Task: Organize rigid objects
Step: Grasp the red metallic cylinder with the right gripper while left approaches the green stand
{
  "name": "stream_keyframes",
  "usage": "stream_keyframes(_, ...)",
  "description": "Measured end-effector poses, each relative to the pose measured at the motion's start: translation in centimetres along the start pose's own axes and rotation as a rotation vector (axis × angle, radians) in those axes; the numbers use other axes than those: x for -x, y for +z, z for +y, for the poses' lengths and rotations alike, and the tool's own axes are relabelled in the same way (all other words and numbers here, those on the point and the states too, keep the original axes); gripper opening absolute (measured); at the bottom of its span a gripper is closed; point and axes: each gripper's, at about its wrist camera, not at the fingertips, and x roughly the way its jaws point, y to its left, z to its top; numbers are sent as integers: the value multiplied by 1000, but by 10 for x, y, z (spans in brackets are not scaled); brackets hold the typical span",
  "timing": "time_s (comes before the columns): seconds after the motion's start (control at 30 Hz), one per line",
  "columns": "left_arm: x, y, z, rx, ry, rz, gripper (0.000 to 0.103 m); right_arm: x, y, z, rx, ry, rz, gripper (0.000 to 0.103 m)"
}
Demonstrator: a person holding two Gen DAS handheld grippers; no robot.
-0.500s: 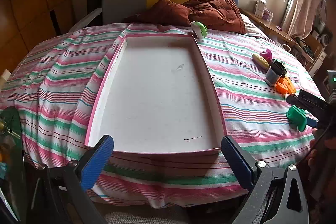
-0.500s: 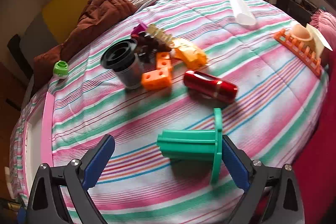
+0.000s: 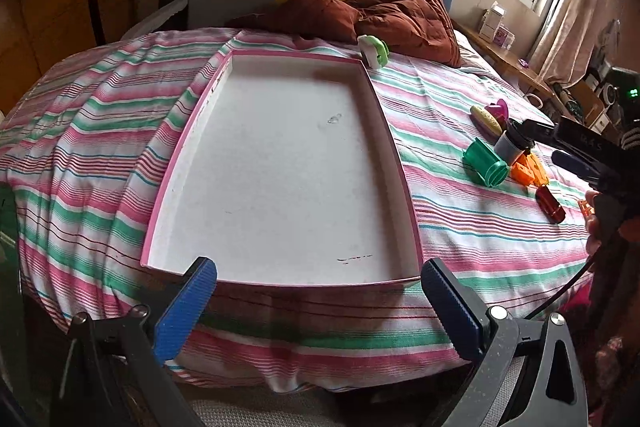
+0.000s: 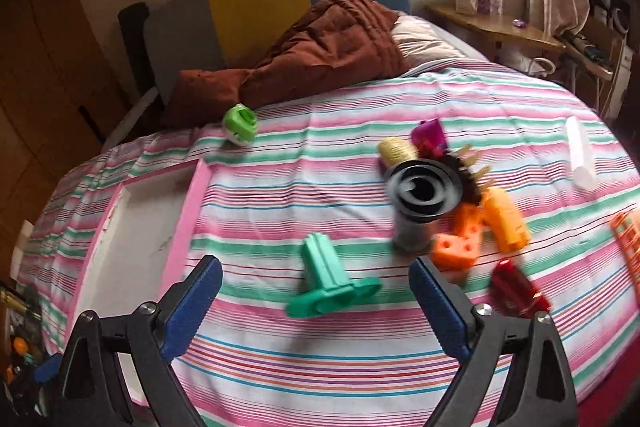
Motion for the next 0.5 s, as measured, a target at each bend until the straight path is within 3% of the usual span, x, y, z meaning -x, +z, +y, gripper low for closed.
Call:
stream_keyframes(0.07,-2,-1,-2,4,-24,8,103,6,6,-35,-18,-59,16,81)
stream_keyframes(0.2,3,-2,-9,-12,-87,-10,103,4,12,-102,-48,-168,119,76)
stream_keyframes(0.37,9,-2,-21,-26,-174,-6,103,-16,6,-144,-68,-172,233,58)
stream_keyframes(0.5,14,-1,-30,-35,-215,-18,103,-32,0,-150,-68,-129,287,52)
